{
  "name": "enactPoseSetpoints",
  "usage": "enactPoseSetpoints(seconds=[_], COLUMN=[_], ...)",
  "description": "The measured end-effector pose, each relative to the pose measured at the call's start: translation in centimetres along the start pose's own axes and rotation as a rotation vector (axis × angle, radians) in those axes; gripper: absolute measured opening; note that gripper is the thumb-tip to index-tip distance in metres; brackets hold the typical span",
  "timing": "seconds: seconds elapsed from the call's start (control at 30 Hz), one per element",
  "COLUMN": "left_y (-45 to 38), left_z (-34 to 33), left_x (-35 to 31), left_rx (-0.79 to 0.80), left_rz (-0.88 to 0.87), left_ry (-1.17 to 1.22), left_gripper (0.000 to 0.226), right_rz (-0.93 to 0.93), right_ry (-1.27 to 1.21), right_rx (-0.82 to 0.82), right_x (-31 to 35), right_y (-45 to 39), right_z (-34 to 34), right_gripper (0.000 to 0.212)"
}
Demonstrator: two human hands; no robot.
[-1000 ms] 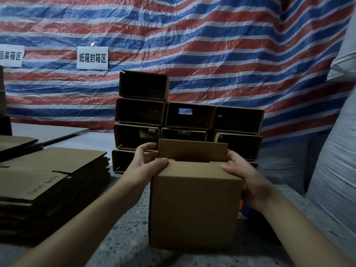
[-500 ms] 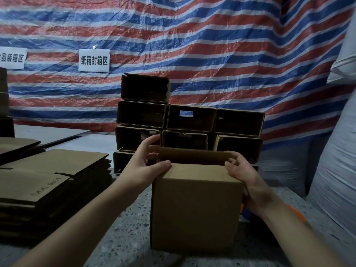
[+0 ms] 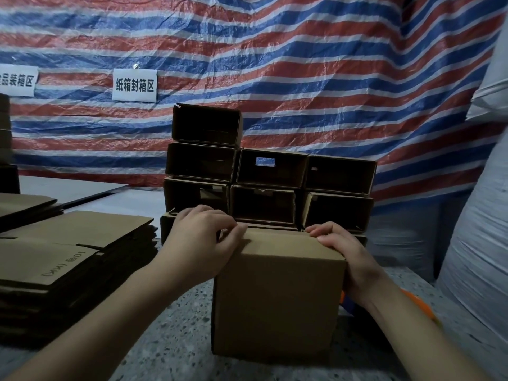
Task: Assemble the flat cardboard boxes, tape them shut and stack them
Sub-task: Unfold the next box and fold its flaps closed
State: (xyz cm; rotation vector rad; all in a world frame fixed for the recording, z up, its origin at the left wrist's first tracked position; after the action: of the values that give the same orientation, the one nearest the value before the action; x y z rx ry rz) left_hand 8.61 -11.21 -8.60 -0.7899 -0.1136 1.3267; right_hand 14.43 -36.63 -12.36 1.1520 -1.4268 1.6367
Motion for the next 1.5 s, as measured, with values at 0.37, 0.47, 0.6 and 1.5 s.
enactPoseSetpoints(seconds=[0.37, 0.47, 0.6, 1.5], left_y=[1.3, 1.3, 1.3, 1.4], left_z=[-4.1, -4.9, -5.2, -5.3], left_x=[-6.9, -6.8, -6.5, -6.5], left_rx=[0.16, 0.137, 0.088, 0.045], left_rz=[-0.199, -0.22, -0.234, -0.244], left_ry=[-0.255, -0.323, -0.307, -0.254], left_gripper=[0.072, 0.07, 0.061, 0.066], right_rz=[-0.025, -0.017, -0.081, -0.449], right_ry=[-0.028, 0.004, 0.073, 1.31], right_rx=[-0.003, -0.004, 0.041, -0.029], right_x=[0.1, 0.2, 0.7, -3.4], right_y=[0.0, 0.0, -0.2, 2.7], right_z=[-0.3, -0.3, 0.0, 9.6], right_gripper=[0.024, 0.025, 0.021, 0.03])
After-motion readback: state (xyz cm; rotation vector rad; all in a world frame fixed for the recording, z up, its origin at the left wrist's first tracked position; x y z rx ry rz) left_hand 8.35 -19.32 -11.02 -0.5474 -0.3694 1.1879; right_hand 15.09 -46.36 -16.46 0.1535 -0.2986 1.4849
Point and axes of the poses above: each hand's wrist, its own y-axis away from the middle knuckle, its own z-axis out of the back of the hand, x = y × z, the point moved 2 cm from there along -y, towards the middle knuckle, and after that the axes turned 6 degrees about z, right-handed, at the moved point
